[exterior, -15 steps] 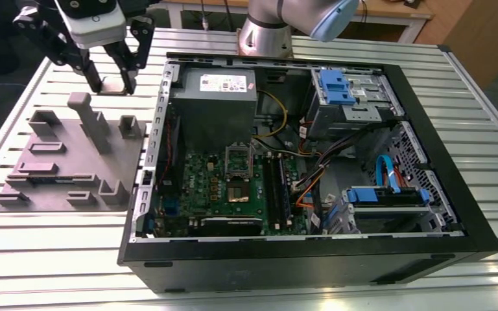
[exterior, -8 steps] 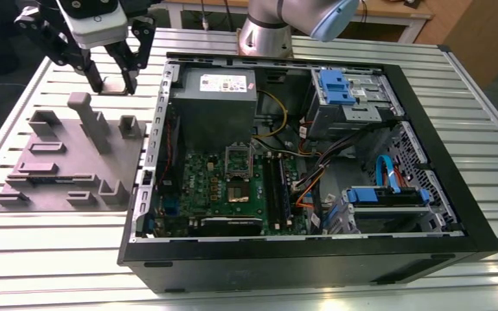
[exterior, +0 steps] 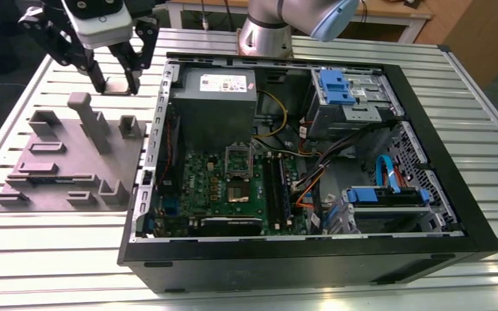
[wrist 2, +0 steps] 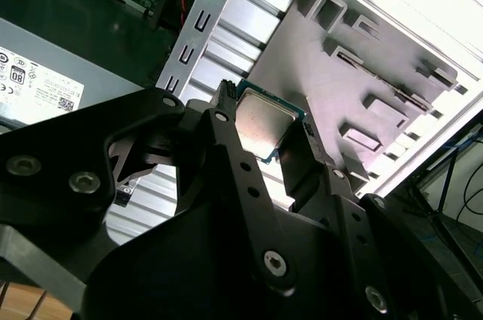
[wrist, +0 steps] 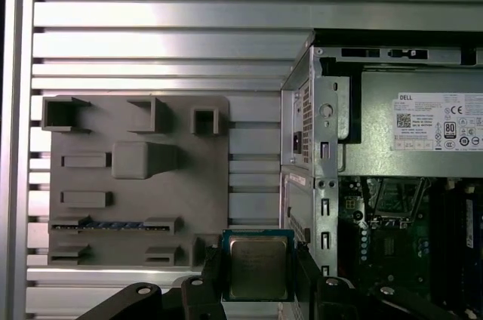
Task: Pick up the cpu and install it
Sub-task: 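Pick up the cpu and move it towards the insertion slot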
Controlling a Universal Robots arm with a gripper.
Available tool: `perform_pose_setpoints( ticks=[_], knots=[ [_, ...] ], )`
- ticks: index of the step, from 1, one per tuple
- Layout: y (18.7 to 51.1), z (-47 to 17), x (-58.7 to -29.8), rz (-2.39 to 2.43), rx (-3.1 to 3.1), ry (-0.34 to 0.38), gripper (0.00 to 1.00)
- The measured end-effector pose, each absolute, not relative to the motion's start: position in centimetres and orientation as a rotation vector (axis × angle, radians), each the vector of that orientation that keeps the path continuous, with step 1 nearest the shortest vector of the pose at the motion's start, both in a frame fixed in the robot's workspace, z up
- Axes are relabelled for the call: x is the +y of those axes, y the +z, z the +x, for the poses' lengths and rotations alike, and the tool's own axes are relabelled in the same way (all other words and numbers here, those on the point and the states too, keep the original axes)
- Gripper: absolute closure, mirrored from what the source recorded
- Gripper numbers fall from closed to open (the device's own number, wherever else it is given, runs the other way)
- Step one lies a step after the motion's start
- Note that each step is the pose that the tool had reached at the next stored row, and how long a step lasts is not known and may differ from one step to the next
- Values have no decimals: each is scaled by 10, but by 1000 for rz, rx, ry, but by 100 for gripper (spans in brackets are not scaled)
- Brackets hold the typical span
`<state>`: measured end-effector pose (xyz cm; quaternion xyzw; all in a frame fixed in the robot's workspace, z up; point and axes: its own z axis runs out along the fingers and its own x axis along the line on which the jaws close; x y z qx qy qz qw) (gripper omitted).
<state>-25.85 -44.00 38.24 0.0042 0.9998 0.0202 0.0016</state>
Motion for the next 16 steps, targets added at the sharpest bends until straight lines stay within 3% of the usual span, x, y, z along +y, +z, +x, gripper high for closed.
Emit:
perform_pose_setpoints(
  ticks=[16],
  knots=[
    [382, -252, -440, 13, 3138, 63, 53]
  ],
)
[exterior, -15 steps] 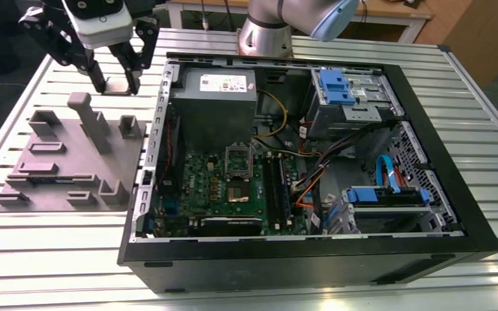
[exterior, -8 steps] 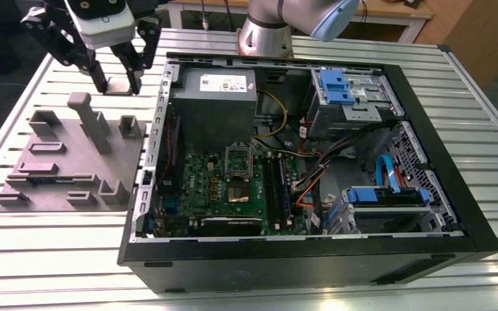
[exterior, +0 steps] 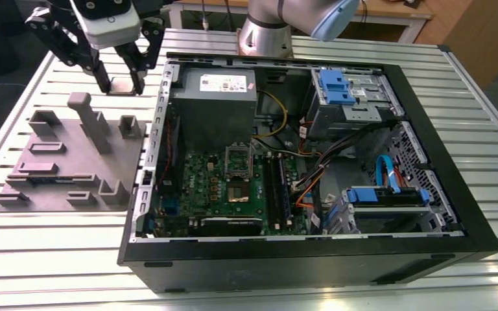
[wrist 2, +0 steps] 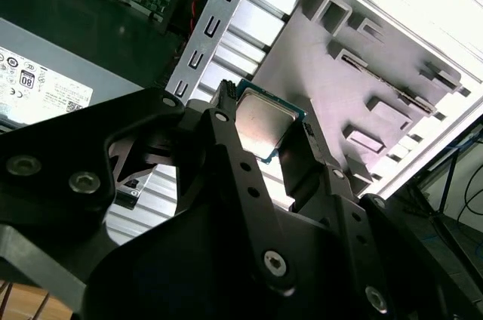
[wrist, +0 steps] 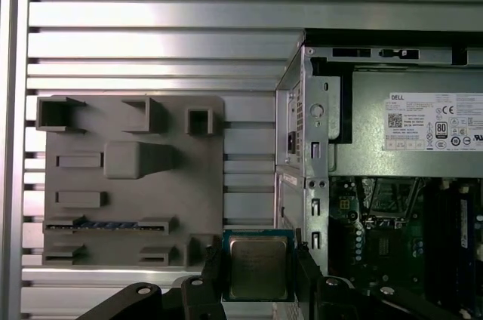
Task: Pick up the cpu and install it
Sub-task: 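Pick up the cpu and move it towards the insertion slot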
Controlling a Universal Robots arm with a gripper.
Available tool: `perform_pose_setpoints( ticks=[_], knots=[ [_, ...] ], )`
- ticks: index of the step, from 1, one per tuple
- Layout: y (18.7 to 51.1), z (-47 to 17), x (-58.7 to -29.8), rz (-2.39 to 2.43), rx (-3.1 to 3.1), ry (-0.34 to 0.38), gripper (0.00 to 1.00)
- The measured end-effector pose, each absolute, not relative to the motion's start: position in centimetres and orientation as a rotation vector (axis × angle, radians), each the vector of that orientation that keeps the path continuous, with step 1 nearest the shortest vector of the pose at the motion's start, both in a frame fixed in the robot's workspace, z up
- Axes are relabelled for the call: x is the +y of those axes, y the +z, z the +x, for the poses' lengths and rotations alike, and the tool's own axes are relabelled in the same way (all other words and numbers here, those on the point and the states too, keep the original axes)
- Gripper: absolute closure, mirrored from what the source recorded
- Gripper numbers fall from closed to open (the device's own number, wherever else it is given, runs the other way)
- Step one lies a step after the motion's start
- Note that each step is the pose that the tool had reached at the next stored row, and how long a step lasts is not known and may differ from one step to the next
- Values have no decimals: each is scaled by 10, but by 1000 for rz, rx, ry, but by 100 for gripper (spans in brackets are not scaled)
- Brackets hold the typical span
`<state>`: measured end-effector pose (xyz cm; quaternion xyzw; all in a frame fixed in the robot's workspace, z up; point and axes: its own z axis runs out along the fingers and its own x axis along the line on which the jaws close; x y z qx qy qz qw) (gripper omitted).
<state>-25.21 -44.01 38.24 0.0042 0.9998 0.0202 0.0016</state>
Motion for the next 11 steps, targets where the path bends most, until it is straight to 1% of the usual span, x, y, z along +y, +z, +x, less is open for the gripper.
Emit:
perform_pose_setpoints(
  ticks=[11],
  knots=[
    [382, -249, -440, 13, 3138, 63, 53]
  ],
)
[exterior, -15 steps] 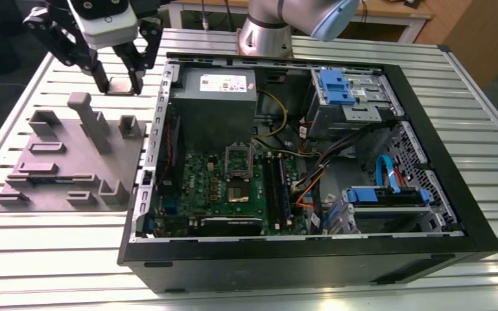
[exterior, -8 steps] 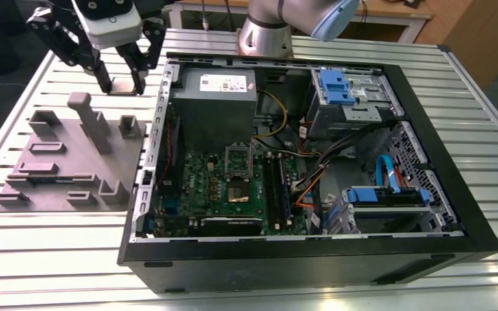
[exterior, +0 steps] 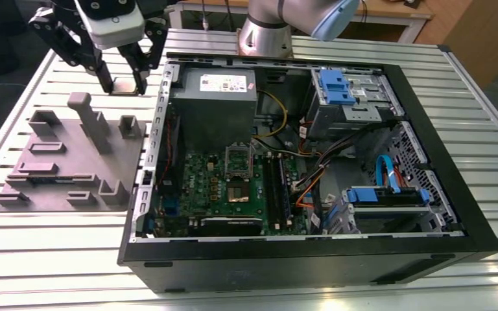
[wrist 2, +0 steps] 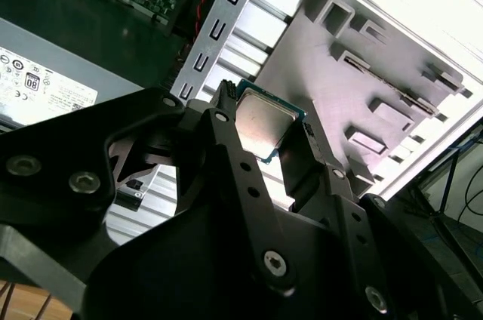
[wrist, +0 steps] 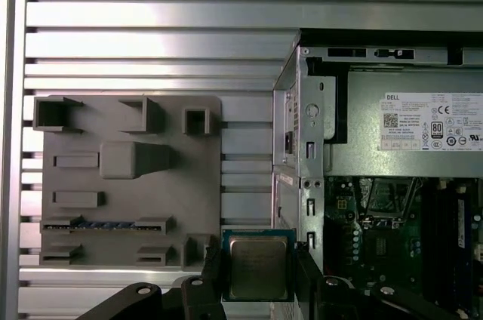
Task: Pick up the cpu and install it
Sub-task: 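Pick up the cpu and move it towards the insertion slot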
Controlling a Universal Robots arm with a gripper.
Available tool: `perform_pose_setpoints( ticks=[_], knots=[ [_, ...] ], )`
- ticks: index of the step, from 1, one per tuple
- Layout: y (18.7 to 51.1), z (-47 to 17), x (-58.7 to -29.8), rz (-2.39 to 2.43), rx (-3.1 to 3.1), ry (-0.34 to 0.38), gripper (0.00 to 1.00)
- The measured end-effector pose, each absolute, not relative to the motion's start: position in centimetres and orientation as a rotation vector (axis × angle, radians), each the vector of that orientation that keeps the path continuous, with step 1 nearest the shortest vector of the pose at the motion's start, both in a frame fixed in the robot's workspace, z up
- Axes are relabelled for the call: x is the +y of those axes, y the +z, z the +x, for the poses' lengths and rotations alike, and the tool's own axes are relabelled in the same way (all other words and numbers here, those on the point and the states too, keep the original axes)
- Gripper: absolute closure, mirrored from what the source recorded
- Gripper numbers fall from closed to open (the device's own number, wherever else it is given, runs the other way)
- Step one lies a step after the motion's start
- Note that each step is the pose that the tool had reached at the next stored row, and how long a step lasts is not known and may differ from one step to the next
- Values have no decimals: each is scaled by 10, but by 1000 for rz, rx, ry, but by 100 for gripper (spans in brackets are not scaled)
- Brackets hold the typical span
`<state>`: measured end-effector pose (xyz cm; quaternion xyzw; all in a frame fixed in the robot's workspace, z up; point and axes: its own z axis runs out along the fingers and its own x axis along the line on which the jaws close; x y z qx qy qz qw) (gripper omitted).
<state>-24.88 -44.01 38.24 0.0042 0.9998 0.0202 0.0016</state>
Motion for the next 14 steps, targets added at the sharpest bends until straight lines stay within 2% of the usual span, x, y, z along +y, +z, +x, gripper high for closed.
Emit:
perform_pose_setpoints(
  ticks=[14],
  knots=[
    [382, -246, -440, 13, 3138, 63, 53]
  ],
)
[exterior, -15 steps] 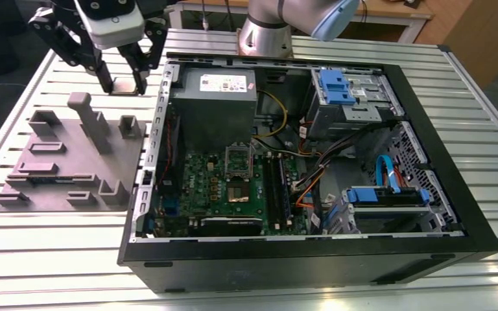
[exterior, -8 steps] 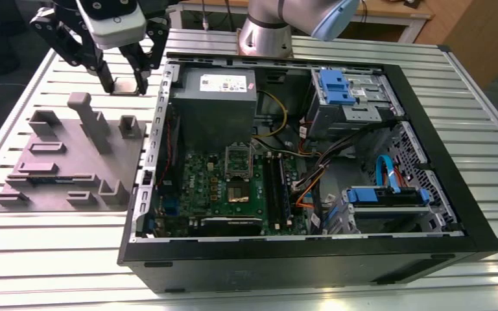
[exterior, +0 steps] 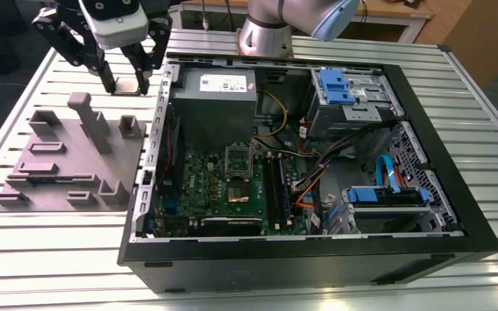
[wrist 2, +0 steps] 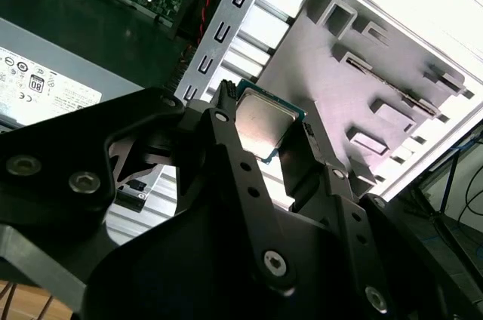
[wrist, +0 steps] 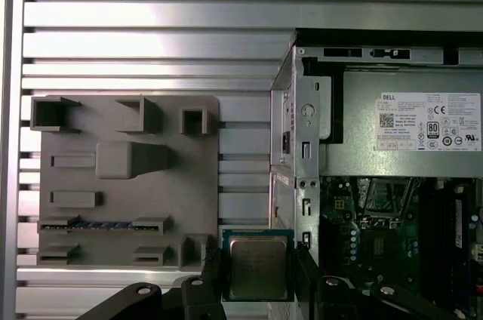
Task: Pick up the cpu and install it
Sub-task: 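Pick up the cpu and move it towards the insertion slot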
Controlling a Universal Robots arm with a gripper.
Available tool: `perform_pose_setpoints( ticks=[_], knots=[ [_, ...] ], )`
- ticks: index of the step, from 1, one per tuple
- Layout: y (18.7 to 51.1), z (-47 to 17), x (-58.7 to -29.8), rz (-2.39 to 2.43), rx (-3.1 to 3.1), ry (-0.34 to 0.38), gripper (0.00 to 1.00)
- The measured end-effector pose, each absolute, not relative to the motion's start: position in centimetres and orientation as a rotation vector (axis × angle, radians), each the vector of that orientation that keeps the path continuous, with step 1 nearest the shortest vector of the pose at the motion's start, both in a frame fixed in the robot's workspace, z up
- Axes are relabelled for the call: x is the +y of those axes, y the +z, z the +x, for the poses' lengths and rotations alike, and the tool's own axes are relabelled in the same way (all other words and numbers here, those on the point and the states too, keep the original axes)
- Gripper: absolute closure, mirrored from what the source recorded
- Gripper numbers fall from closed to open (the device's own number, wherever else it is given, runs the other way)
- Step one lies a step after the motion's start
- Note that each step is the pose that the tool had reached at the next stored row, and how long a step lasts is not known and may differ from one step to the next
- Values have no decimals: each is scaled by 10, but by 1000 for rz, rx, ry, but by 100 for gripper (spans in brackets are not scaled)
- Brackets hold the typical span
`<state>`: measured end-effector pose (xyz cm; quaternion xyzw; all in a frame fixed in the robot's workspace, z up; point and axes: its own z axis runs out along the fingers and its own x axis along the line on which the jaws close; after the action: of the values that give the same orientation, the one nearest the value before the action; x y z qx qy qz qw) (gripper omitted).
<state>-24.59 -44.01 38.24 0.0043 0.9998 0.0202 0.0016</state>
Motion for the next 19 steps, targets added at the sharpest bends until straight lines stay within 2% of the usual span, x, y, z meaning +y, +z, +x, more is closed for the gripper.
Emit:
perform_pose_setpoints(
  ticks=[19],
  knots=[
    [382, -243, -440, 13, 3138, 64, 53]
  ],
)
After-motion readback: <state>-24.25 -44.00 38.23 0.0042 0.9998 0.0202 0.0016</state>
